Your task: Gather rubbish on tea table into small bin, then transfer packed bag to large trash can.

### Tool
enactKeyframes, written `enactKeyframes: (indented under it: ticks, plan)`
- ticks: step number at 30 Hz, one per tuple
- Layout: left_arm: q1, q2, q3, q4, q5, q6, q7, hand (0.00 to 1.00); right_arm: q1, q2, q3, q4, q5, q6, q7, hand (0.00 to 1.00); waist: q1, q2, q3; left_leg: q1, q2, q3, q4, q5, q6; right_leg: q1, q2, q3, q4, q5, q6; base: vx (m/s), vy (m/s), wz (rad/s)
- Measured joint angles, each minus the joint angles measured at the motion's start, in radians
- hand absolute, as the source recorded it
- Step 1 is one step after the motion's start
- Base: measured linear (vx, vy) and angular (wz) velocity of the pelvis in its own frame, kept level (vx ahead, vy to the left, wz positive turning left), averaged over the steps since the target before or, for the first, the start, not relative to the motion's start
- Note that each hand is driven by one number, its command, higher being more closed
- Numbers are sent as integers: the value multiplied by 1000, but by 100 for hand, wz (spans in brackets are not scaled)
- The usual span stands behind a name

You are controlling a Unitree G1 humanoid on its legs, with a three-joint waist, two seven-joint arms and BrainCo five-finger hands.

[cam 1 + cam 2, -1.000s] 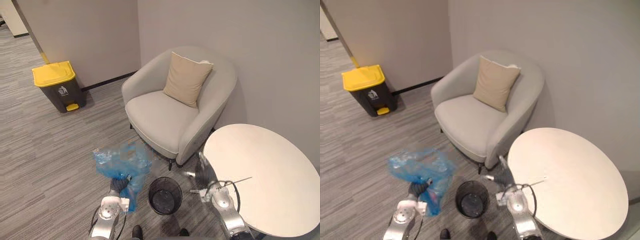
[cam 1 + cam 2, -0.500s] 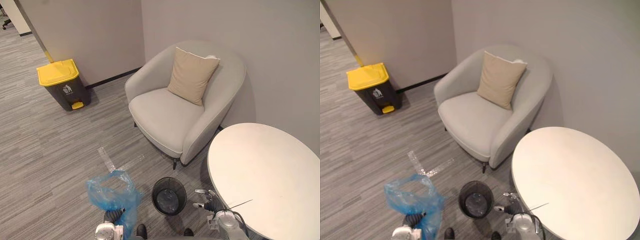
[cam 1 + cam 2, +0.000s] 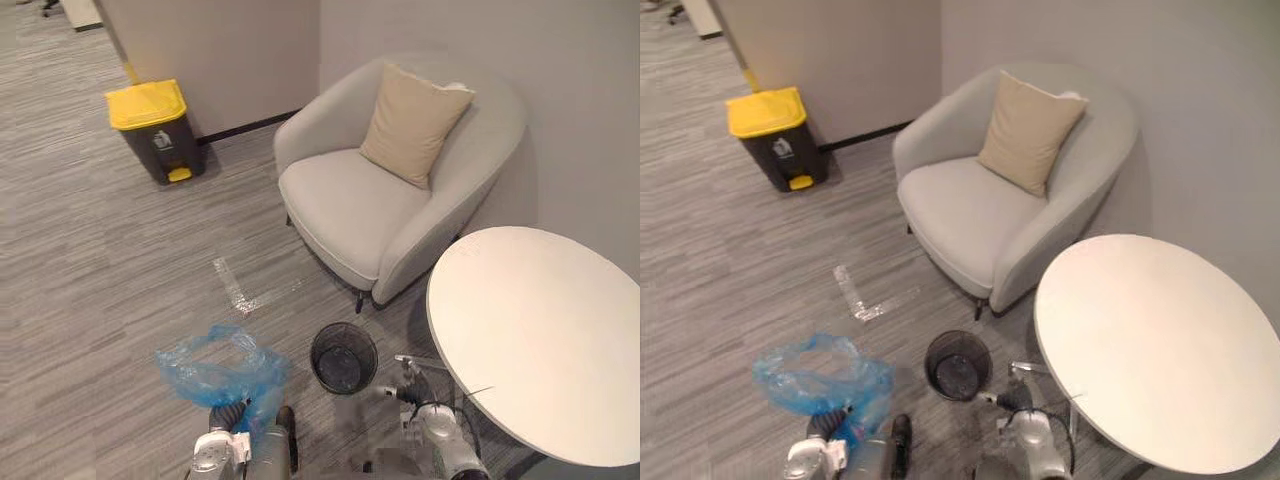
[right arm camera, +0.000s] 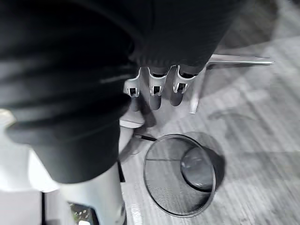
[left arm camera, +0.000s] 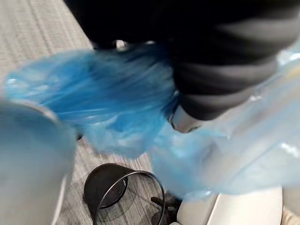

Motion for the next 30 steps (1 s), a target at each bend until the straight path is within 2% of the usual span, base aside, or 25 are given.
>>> enactKeyframes:
  ticks: [2, 3, 4, 5, 6, 7, 8, 9, 10, 11, 13, 14, 15, 16, 17, 19, 22, 24, 27, 28, 30]
  plan:
    - [-1, -9, -36, -5, 0, -4, 3, 100, 8, -20, -2, 2, 0, 0, -7, 0, 0, 41, 8, 5, 24, -55, -85, 61, -13, -5, 42, -35, -17, 25, -17, -321, -200, 69]
    - [-2, -11, -53, -3, -1, -3, 5, 100, 23, -18, -10, 2, 1, 1, -14, 0, -6, 65, 12, 10, 36, -76, -155, 70, -32, -6, 59, -93, -38, 50, -40, -321, -193, 105]
    - [-3, -13, -57, -2, -5, -3, 7, 100, 28, -16, -13, 3, 0, 4, -24, 0, -18, 67, 14, 12, 48, -71, -202, 13, -73, -4, 57, -140, -83, 81, -59, -344, -134, 121]
    - [-18, -11, -64, 0, -9, -3, 6, 100, 19, -4, -35, 3, 0, 8, -34, 0, -25, 43, 27, -11, 45, -15, -168, 14, -49, -12, 27, -183, -114, 113, -81, -264, -80, 88]
    - [-22, -11, -66, 2, -9, -2, 6, 100, 17, -2, -41, 3, 0, 9, -37, 0, -25, 38, 30, -19, 40, 5, -139, 15, -43, -17, 15, -191, -116, 122, -84, -276, -109, 85]
    - [-28, -11, -75, 1, -8, -3, 6, 100, 13, -7, -61, 3, 0, 10, -46, 0, -30, 24, 36, -39, 29, 50, -1, 6, -41, -29, -10, -226, -132, 148, -91, -180, -83, 74]
    - [-30, -12, -83, 3, -7, -3, 6, 100, 18, -15, -68, 3, 0, 10, -47, 0, -36, 20, 38, -28, 41, 85, 124, -36, -27, -35, -23, -254, -139, 167, -92, -172, -58, 73]
    - [-30, -11, -83, 5, -7, -3, 6, 100, 19, -15, -70, 3, 0, 11, -47, 0, -38, 22, 38, -15, 49, 95, 157, -57, -25, -35, -26, -265, -139, 169, -92, -172, 24, 76]
    - [-36, -10, -85, 34, -6, -2, 5, 100, 31, -12, -71, 7, -1, 11, -47, 0, -48, 30, 34, 54, 82, 123, 202, -154, -21, -36, -37, -304, -139, 172, -88, -108, 39, 58]
    - [-44, -9, -88, 44, -6, -2, 5, 100, 32, -12, -71, 13, -1, 11, -47, 0, -49, 32, 32, 74, 90, 129, 202, -169, -23, -36, -40, -314, -139, 173, -86, -133, 76, 71]
    - [-78, -1, -110, 87, 3, 1, 4, 100, 26, -13, -74, 61, -3, 13, -46, 0, -54, 41, 26, 163, 120, 170, 130, -203, -32, -34, -53, -361, -152, 187, -62, -119, 123, 78]
    - [-89, 3, -122, 102, 5, 2, 4, 100, 21, -15, -87, 79, -3, 12, -46, 0, -61, 51, 20, 205, 106, 173, 7, -191, -51, -31, -49, -383, -184, 210, -38, -112, 149, 80]
    - [-91, 7, -124, 106, 7, 2, 4, 100, 15, -17, -90, 90, -3, 14, -46, 0, -64, 53, 19, 215, 101, 168, -32, -183, -65, -27, -47, -392, -198, 223, -33, -93, 170, 67]
    - [-96, 33, -133, 118, 18, 3, 5, 100, 7, -2, -91, 119, -3, 18, -44, 0, -63, 40, 19, 240, 77, 155, -117, -142, -70, -3, -47, -399, -262, 265, -19, -79, 214, 44]
    - [-93, 59, -141, 127, 23, 5, 5, 100, 5, 13, -91, 134, -4, 20, -42, 0, -63, 30, 14, 245, 60, 143, -135, -129, -59, 23, -49, -406, -310, 294, -6, -56, 174, 37]
    - [-76, 77, -149, 133, 23, 14, 5, 100, 5, 19, -89, 143, -4, 19, -42, 0, -63, 27, 13, 260, 39, 135, -135, -128, -55, 59, -61, -416, -345, 317, 12, -54, 141, 19]
    - [-58, 105, -147, 136, 25, 14, 6, 100, -13, 23, -88, 173, -14, 19, -41, 0, -57, 22, 10, 267, 10, 120, -139, -126, -32, 71, -83, -419, -352, 325, 27, -78, 149, 11]
    - [-58, 107, -139, 151, 25, 14, 6, 100, -16, 21, -89, 182, -37, 19, -40, 0, -54, 19, 10, 245, -8, 110, -117, -141, -13, 54, -103, -423, -328, 300, 44, -67, 102, 18]
    - [-45, 100, -130, 152, 25, 15, 5, 100, -21, 21, -89, 204, -42, 29, -39, 0, -56, 1, 17, 199, -33, 101, -21, -209, 10, 11, -157, -408, -203, 220, 89, -23, 126, 25]
    - [-37, 103, -117, 148, 23, 14, 6, 100, -20, 21, -89, 207, -42, 31, -37, 0, -56, -10, 24, 198, -49, 92, 20, -240, 20, 13, -178, -396, -153, 188, 108, 90, 84, 29]
    - [-38, 116, -110, 148, 23, 15, 8, 100, -18, 21, -89, 209, -42, 31, -36, 0, -60, -35, 25, 199, -86, 57, 56, -281, 40, 11, -219, -373, -65, 172, 108, 118, 97, 34]
